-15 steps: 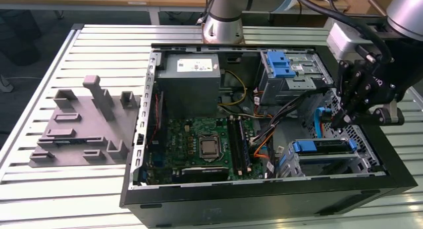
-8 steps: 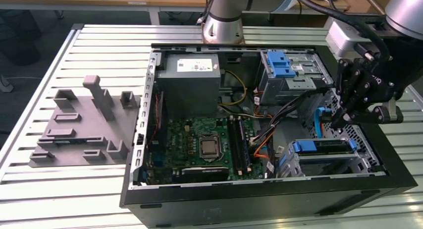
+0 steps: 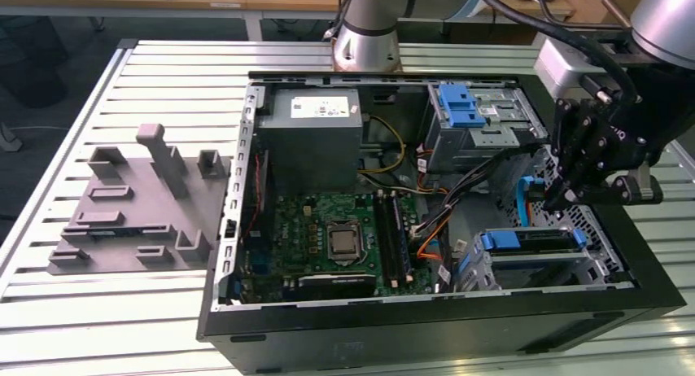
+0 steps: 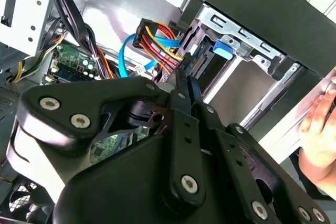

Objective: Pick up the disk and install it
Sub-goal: 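Insert the first disk wire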

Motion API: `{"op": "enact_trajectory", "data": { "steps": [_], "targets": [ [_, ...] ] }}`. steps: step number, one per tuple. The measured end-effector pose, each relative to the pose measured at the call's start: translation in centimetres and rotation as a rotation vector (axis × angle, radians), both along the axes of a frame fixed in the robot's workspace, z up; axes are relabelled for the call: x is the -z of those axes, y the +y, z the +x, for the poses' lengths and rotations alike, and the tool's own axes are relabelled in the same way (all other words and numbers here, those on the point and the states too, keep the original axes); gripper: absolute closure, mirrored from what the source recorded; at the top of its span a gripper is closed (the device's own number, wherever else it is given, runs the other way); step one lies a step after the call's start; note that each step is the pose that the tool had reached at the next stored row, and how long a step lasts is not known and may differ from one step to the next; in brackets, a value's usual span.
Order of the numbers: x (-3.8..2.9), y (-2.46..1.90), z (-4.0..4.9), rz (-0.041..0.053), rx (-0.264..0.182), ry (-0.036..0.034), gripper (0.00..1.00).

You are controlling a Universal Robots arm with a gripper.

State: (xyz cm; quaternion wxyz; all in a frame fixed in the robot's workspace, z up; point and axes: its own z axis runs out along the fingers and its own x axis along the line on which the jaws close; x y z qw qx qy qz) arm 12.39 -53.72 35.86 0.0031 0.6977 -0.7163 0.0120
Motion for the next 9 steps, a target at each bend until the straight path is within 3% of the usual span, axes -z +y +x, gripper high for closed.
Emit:
{"op": "enact_trajectory", "data": {
  "steps": [9],
  "targets": [
    [0.28, 0.0, 0.0, -0.0001, 0.0, -0.0097, 0.82]
  ]
}}
